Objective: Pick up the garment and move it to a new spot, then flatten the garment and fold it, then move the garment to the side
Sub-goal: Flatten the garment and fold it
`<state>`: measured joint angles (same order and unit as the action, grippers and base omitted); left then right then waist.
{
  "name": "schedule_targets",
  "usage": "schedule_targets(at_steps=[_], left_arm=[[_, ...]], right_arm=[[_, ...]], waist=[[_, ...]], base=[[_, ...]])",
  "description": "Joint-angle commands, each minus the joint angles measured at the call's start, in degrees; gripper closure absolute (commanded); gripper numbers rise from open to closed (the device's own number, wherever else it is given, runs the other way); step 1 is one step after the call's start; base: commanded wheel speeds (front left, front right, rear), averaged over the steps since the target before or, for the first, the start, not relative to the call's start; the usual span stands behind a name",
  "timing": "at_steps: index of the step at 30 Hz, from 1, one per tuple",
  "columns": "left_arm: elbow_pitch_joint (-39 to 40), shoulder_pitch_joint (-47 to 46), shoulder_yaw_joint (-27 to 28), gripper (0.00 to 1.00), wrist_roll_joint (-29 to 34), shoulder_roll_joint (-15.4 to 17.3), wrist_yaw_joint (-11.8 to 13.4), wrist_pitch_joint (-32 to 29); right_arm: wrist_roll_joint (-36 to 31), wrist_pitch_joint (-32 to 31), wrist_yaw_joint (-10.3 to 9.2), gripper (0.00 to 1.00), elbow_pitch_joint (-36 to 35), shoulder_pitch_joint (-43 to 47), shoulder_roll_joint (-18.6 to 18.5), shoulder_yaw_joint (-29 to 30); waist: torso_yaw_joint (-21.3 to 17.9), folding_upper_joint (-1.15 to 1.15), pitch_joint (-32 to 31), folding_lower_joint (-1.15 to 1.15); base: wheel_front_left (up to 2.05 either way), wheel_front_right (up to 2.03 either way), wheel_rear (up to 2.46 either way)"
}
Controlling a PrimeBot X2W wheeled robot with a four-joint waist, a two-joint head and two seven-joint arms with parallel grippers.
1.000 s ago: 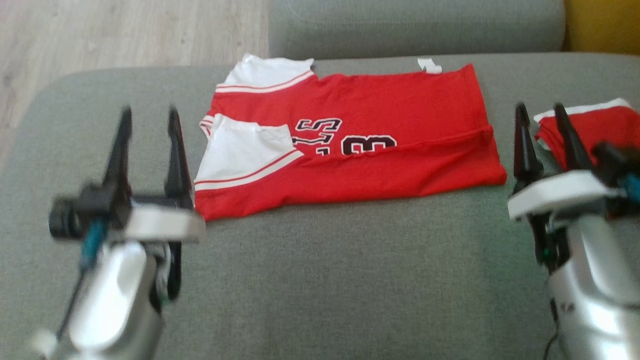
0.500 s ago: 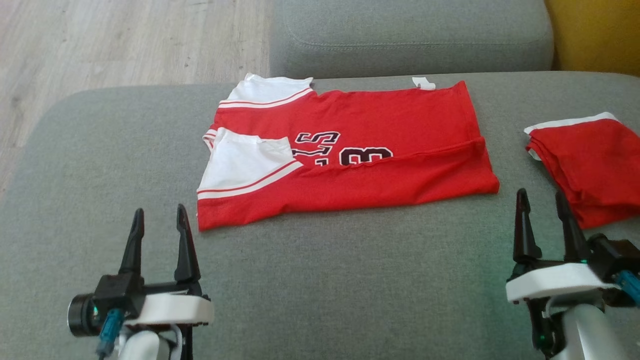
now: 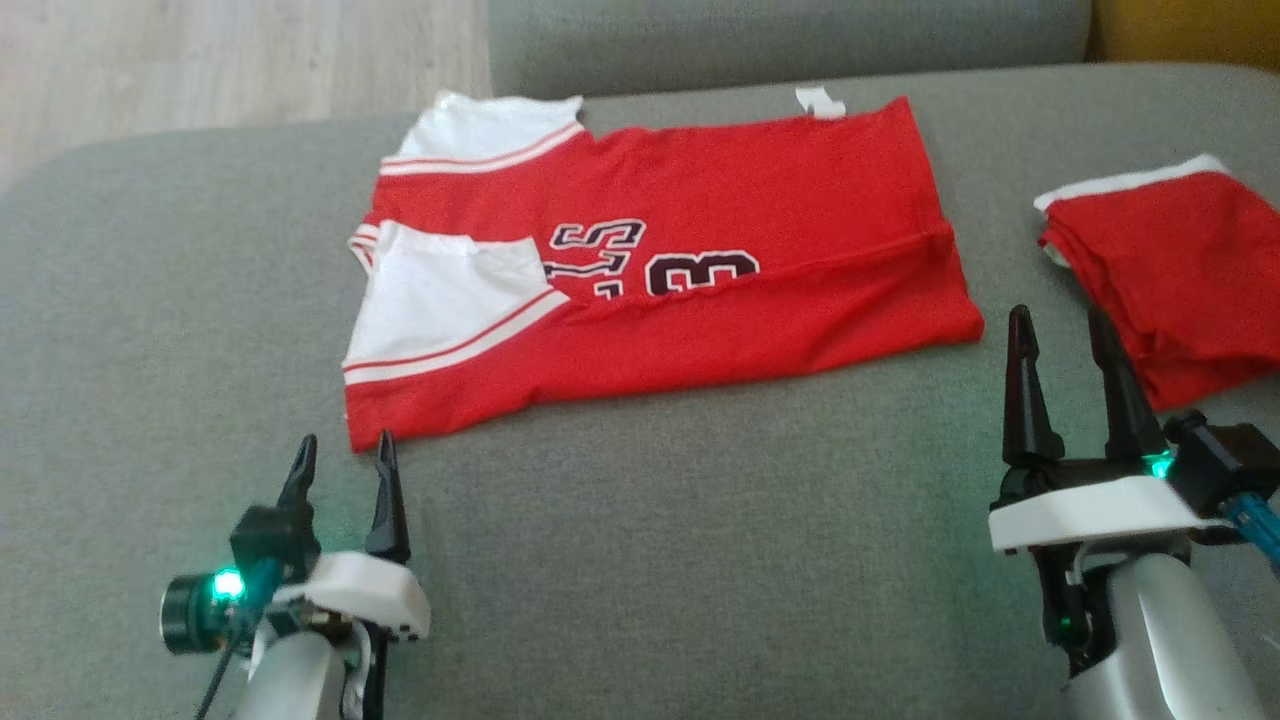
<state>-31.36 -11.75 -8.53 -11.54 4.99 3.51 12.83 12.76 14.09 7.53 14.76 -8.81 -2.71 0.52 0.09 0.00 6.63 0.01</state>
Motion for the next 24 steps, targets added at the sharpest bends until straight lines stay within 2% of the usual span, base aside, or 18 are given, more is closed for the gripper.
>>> schedule_targets(at_steps=[1, 7, 10, 16, 17, 18, 19, 24], left_arm=[[-1.5, -4.6, 1.8, 0.0, 0.0, 1.0, 0.1, -0.4], [-11.3, -11.1, 3.3, 0.0, -1.5, 1.6, 0.8, -1.6], [-14.4, -12.7, 3.0, 0.0, -1.6, 2.0, 0.3, -2.9], [-20.3, -15.3, 2.2, 0.0, -1.0, 2.9, 1.1, -4.5], [-20.8, -15.4, 1.9, 0.26, -0.7, 3.0, 1.2, -4.2], [-21.4, -15.5, 1.7, 0.83, -0.7, 3.1, 0.9, -4.1], [-21.7, -15.5, 1.5, 1.0, -0.8, 3.0, 0.6, -3.7], [-20.4, -16.3, 1.2, 1.0, -0.8, 2.5, 0.6, 0.0]], right_arm=[[0.7, -0.3, -0.04, 0.0, -2.4, -2.0, -0.2, -1.8], [1.3, -0.9, -0.04, 0.0, -3.3, -2.5, -0.2, -2.4], [1.6, -1.0, -0.04, 0.0, -3.3, -2.7, -0.2, -2.9], [2.8, -0.6, -0.04, 0.0, -2.7, -3.1, -0.2, -3.7], [2.9, -0.5, -0.04, 0.0, -2.5, -3.1, -0.2, -3.7], [3.0, -0.4, -0.04, 0.0, -2.2, -3.1, -0.2, -3.7], [3.1, -0.4, -0.04, 0.0, -1.9, -3.1, -0.2, -3.7], [1.7, -1.6, -0.04, 0.0, 1.0, -3.8, -0.2, -1.5]], waist=[[-1.2, 0.0, 2.3, -0.01], [-2.3, 0.0, 5.3, -0.01], [-2.6, 0.0, 5.8, -0.01], [-3.3, 0.0, 6.2, -0.01], [-3.4, 0.0, 6.1, -0.01], [-3.3, 0.0, 5.9, -0.01], [-3.2, 0.0, 5.7, -0.01], [-2.0, 0.0, 4.4, -0.01]], base=[[0.0, 0.0, 0.0], [0.0, 0.0, 0.0], [0.0, 0.0, 0.0], [0.0, 0.0, 0.0], [0.0, 0.0, 0.0], [0.0, 0.0, 0.0], [0.0, 0.0, 0.0], [0.0, 0.0, 0.0]])
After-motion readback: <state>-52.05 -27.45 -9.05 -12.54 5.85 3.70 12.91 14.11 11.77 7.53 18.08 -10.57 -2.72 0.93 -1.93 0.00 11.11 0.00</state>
